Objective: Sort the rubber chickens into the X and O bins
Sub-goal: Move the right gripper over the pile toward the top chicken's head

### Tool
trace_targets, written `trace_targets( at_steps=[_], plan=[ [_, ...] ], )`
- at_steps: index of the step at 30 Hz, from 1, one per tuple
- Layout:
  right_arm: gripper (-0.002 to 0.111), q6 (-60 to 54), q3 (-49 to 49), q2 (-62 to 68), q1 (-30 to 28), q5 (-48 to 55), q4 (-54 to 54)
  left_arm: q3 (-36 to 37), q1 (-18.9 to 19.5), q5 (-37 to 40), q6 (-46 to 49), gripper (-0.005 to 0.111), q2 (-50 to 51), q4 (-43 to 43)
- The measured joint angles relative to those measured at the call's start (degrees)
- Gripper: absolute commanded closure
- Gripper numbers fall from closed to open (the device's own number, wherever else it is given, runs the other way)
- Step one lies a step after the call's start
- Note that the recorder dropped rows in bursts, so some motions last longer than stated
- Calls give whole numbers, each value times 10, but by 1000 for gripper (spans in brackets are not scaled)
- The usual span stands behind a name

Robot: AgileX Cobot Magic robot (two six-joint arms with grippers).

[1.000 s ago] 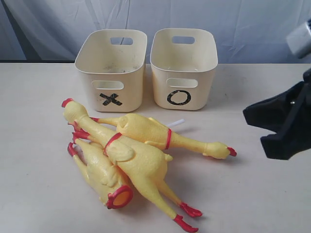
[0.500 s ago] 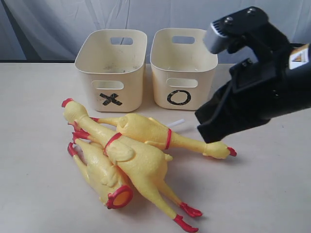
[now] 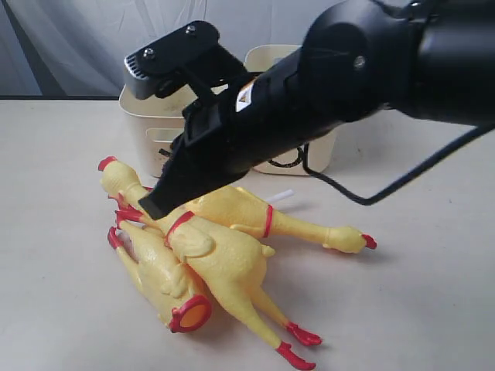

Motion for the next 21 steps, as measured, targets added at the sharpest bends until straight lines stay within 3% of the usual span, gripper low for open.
trace_targets(
  at_steps=[3, 10, 21],
  plan=[
    [98, 0, -29, 49, 1, -26, -1, 0, 0, 0, 0, 106, 0, 0],
    [48, -1, -91, 122, 1, -30, 1, 0, 0, 0, 0, 106, 0, 0],
    [46, -1, -171, 212, 1, -41, 3, 0, 0, 0, 0, 106, 0, 0]
  ],
)
